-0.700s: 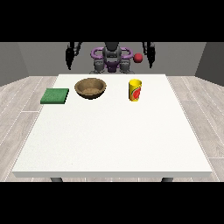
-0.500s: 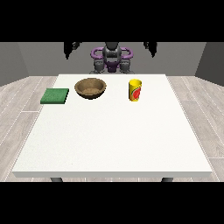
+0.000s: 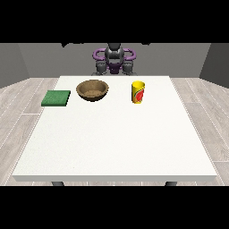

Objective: Pick the cup and pour the ball into the bowl, then pick the bowl and place it on the pad

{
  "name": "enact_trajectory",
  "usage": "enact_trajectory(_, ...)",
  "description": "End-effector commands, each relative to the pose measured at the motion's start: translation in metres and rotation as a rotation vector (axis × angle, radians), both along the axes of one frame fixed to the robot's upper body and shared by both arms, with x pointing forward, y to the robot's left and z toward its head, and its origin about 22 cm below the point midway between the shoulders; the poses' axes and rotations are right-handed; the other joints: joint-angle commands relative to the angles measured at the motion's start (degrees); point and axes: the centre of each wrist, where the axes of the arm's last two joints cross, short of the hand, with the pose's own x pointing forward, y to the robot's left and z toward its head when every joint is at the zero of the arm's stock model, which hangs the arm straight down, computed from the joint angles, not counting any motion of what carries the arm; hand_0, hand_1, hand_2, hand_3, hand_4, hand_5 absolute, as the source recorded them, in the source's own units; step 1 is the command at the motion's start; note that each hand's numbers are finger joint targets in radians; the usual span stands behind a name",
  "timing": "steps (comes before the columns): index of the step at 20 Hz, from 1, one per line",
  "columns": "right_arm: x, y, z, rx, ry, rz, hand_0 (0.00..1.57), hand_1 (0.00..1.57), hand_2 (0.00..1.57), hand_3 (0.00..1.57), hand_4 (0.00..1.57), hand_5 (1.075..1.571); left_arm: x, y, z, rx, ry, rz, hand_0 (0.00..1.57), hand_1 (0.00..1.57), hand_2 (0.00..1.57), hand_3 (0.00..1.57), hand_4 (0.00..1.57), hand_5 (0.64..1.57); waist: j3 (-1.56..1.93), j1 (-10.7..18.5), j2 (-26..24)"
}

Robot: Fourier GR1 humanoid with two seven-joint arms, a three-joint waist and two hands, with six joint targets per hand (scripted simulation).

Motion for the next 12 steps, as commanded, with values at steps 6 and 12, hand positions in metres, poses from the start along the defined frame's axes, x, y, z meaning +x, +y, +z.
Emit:
enact_trajectory(6,-0.005,-0.006,0.023,0.026,-0.150,0.030,0.00,0.00,0.00,0.00,0.45,1.559,0.012,-0.006,0.029,-0.011,-0.149,0.028,0.00,0.00,0.00,0.00,0.00,1.521,-0.04,-1.15,9.39)
enact_trajectory(12,0.029,-0.001,0.038,0.006,-0.334,0.046,0.00,0.00,0.00,0.00,0.30,1.569,0.050,0.023,0.034,0.041,-0.376,0.063,0.00,0.00,0.00,0.00,0.00,1.505,-0.07,-1.25,22.06)
